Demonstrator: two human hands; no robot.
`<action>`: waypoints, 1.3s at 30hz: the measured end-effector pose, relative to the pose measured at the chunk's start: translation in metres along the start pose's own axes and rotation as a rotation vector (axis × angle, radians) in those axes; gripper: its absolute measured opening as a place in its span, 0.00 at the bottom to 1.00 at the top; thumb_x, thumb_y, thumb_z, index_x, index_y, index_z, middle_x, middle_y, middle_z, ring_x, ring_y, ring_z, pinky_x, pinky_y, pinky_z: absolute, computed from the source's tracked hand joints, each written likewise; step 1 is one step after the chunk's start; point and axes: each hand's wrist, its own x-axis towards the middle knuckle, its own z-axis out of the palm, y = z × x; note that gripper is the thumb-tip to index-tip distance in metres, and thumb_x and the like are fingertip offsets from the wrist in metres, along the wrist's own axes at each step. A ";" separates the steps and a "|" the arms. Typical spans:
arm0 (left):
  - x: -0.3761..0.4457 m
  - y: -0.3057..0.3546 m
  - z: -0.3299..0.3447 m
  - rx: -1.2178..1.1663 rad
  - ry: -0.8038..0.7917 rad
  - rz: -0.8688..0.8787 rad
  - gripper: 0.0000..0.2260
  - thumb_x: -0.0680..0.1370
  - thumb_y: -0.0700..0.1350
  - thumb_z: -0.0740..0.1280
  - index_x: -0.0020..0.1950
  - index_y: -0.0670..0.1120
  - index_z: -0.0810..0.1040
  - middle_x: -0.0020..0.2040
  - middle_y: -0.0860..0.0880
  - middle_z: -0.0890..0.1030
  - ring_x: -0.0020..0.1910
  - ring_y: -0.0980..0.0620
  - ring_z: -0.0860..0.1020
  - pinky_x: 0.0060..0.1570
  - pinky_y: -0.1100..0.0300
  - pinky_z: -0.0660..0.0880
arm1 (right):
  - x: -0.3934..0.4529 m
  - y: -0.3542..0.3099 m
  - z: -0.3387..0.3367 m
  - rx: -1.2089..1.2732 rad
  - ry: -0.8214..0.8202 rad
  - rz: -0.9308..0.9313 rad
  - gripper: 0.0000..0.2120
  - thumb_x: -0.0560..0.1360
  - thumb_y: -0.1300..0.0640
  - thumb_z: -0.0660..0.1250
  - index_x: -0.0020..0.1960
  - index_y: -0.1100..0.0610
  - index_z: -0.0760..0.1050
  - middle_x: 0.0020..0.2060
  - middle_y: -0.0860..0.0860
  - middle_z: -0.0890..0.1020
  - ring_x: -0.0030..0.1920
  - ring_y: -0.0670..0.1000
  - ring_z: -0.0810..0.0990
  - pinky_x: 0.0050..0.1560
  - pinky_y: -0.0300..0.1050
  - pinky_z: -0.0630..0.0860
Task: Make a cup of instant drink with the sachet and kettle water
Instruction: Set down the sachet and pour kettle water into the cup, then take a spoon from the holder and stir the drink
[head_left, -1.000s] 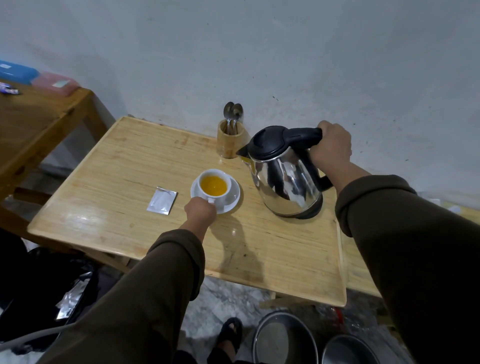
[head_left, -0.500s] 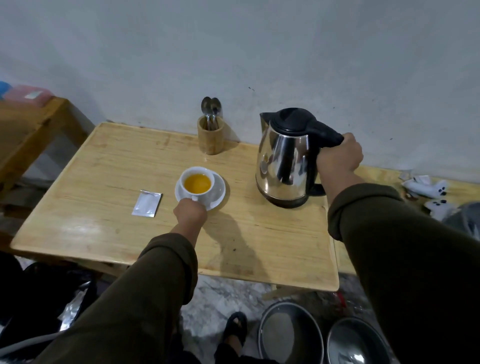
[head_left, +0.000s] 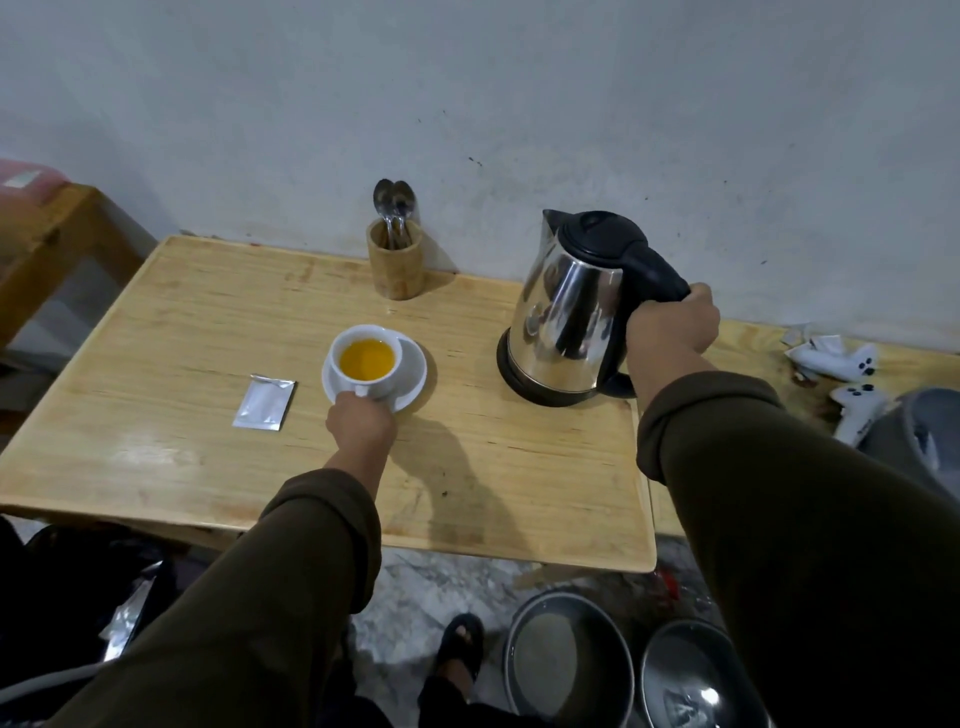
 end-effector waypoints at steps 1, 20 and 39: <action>0.000 0.000 0.000 0.000 0.000 -0.001 0.17 0.81 0.44 0.57 0.66 0.34 0.71 0.66 0.35 0.74 0.66 0.36 0.72 0.63 0.52 0.68 | 0.000 0.001 0.001 0.006 0.005 0.002 0.12 0.73 0.65 0.61 0.54 0.56 0.72 0.56 0.56 0.77 0.49 0.58 0.77 0.55 0.52 0.77; -0.003 0.004 0.002 -0.022 0.014 -0.039 0.18 0.81 0.44 0.59 0.67 0.35 0.70 0.66 0.36 0.74 0.66 0.38 0.73 0.63 0.54 0.68 | -0.006 0.018 0.018 0.033 0.018 -0.008 0.11 0.71 0.69 0.62 0.50 0.57 0.71 0.51 0.54 0.73 0.55 0.59 0.76 0.61 0.60 0.74; -0.003 -0.003 -0.021 -0.074 -0.152 -0.027 0.21 0.82 0.49 0.54 0.68 0.37 0.70 0.66 0.37 0.73 0.64 0.40 0.74 0.56 0.54 0.72 | -0.051 0.011 0.019 0.176 0.043 0.344 0.36 0.72 0.60 0.69 0.75 0.57 0.55 0.71 0.56 0.66 0.68 0.58 0.70 0.65 0.50 0.73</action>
